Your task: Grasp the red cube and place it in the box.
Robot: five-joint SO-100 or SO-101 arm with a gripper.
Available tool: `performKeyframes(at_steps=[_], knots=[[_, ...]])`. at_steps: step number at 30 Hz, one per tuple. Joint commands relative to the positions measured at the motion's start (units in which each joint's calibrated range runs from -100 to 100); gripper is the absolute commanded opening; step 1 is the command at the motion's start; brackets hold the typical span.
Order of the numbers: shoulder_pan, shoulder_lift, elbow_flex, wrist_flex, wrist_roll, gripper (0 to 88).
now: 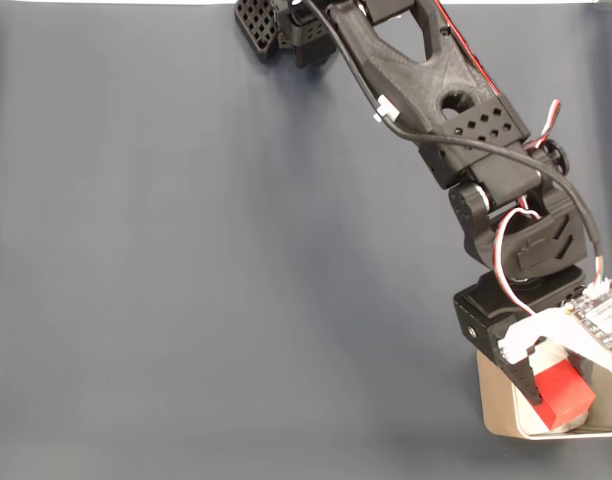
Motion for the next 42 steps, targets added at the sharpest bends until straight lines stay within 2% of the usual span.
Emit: performKeyframes(at_steps=[1, 29, 42], knots=[[0.5, -1.2, -3.0, -0.9, 0.2, 0.0], [-0.6, -1.0, -2.2, -0.9, 0.7, 0.6], [-0.9, -1.3, -1.4, -0.7, -0.8, 39.3]])
